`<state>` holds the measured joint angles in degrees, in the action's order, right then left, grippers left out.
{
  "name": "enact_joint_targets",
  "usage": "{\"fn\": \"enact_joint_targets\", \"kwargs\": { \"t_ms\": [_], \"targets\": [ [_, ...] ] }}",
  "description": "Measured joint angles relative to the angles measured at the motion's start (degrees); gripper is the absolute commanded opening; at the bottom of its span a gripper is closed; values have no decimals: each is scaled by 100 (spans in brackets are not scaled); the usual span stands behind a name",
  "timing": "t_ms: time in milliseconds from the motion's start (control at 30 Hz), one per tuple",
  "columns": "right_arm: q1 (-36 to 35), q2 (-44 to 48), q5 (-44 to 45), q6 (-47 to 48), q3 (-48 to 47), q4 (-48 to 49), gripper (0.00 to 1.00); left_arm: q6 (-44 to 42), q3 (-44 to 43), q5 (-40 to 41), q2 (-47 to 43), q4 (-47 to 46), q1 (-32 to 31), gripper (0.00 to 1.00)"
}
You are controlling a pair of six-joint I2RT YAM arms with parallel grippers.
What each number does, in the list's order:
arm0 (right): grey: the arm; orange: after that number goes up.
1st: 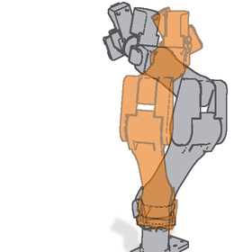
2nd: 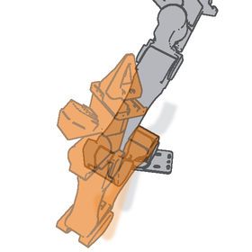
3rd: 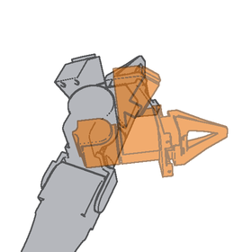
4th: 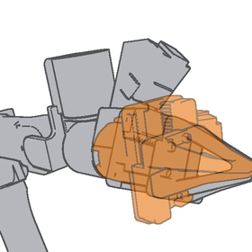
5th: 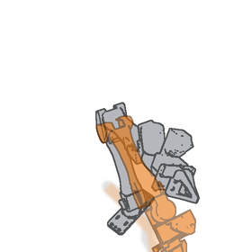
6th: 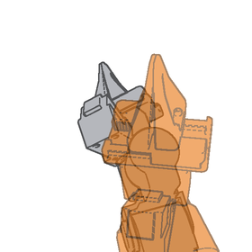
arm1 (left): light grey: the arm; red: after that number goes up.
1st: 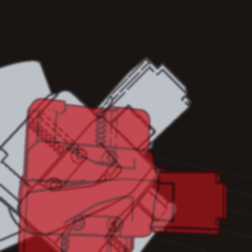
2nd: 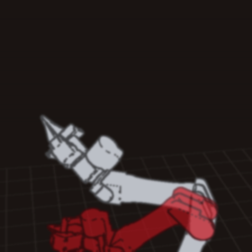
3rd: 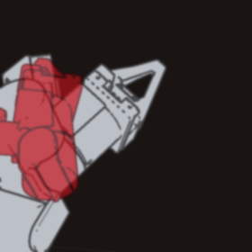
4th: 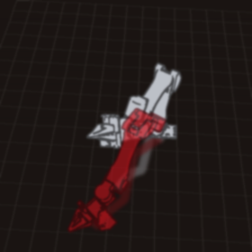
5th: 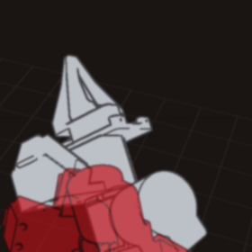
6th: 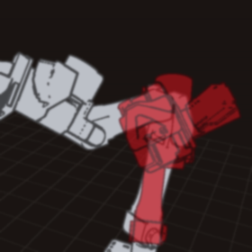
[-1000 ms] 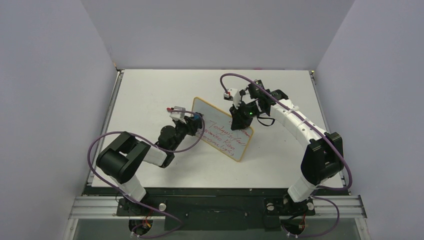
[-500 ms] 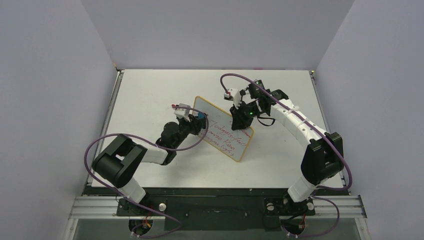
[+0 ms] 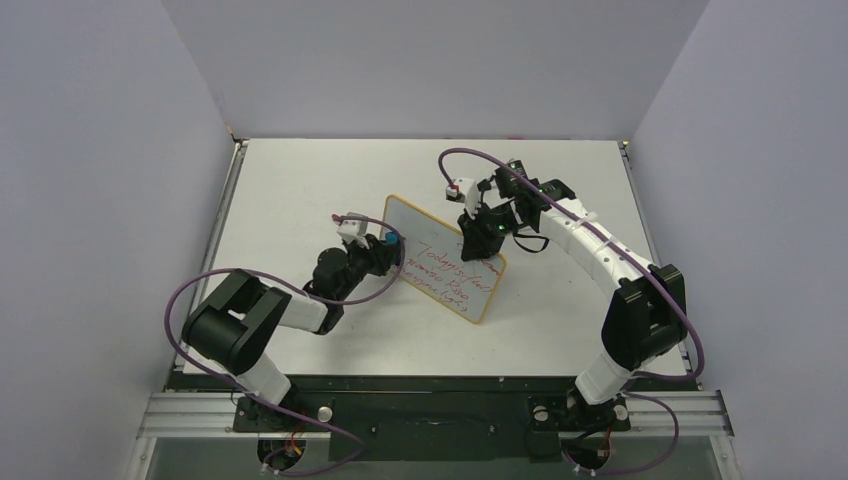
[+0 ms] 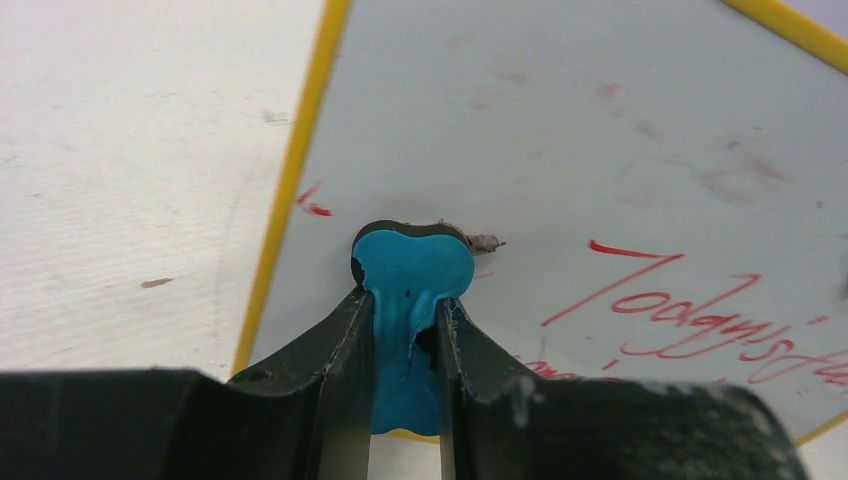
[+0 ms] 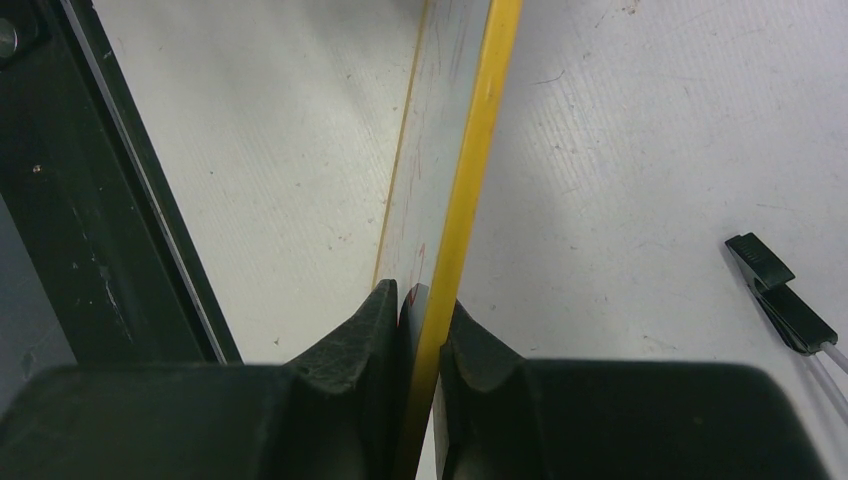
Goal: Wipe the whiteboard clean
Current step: Erase the whiteboard at the center of the board.
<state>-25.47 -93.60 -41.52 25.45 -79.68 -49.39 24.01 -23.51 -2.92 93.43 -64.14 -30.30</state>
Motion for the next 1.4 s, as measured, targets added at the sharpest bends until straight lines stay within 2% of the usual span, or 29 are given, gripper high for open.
{"fn": "enact_joint_targets", "kwargs": {
  "t_ms": [267, 567, 933, 1100, 1400],
  "targets": [
    [-2, -4, 13, -11, 0, 13, 0, -20, -232, 199, -129, 529, 297, 0],
    [-2, -4, 13, -13, 0, 15, 0, -11, -256, -44, -151, 566, 378, 0],
    [-11, -7, 13, -7, 0, 17, 0, 144, -76, -85, -57, 238, -2, 0],
    [-11, -7, 11, -4, 0, 17, 0, 170, -63, -81, -74, 275, 20, 0],
    [-28, -7, 2, 4, -2, 26, 0, 146, -396, -15, -492, 1445, 507, 0]
  ]
}}
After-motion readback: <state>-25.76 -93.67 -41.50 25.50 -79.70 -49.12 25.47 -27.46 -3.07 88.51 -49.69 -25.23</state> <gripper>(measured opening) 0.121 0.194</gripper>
